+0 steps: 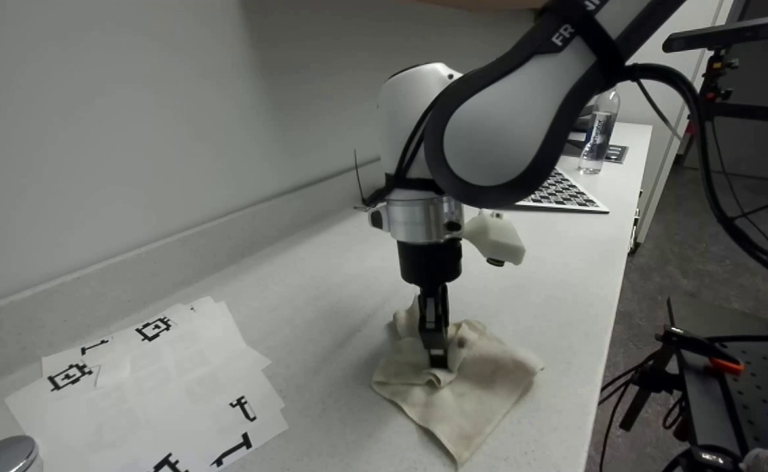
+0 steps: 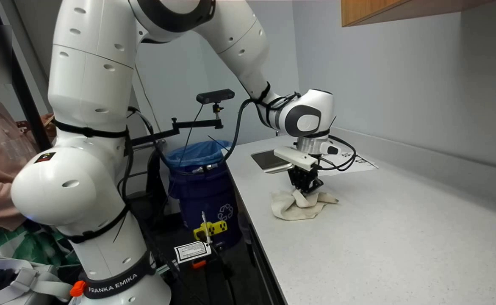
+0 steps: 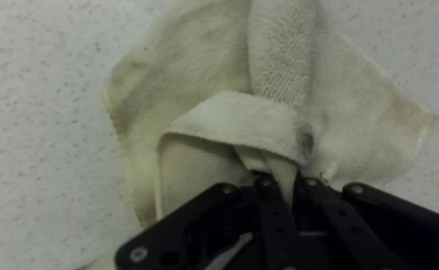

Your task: Use the towel to wipe the counter

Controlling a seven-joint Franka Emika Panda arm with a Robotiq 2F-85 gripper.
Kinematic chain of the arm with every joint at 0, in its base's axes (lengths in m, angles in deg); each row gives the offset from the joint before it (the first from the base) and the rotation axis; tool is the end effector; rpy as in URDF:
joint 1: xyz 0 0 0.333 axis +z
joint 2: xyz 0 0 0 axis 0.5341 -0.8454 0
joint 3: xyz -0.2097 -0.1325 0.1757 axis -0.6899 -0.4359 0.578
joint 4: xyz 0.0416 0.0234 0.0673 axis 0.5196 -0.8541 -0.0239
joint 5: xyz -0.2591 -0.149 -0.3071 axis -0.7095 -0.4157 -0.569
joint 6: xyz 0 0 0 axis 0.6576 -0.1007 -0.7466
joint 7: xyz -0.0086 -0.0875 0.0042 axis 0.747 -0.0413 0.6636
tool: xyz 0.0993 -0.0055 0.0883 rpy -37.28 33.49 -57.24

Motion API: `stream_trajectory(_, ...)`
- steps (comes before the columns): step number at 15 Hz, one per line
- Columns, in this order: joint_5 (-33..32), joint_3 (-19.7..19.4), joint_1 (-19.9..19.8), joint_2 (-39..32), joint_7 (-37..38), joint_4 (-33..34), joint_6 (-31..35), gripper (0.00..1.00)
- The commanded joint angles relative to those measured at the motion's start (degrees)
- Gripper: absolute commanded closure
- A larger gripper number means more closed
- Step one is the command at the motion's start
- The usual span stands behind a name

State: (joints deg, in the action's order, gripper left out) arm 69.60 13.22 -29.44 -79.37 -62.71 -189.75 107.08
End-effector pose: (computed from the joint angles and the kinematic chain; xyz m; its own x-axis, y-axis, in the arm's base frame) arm 0.5580 0.1529 0.1398 0.9209 0.3616 -0.1457 0.3352 -0.9252 -0.1779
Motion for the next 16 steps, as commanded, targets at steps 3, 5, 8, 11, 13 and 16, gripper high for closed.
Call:
stream_trajectory(3,-5.5,-7.1,0.9,-1.9,5.8,2.9,10.9,0.98)
stream_trajectory(5,-6.8,-9.1,0.6,-1.9,8.2,3.5,14.3,0.98)
stream_trajectory(8,-7.5,-11.2,0.3,-1.3,11.0,3.7,17.7,0.98)
stream_trajectory(11,-6.8,-11.4,-0.3,-0.4,11.3,3.0,18.0,0.98)
stream_trajectory(13,-6.2,-10.9,-0.8,0.1,10.8,2.3,16.8,0.66)
stream_trajectory(16,-6.0,-10.0,-1.2,1.2,9.1,0.7,15.6,0.49)
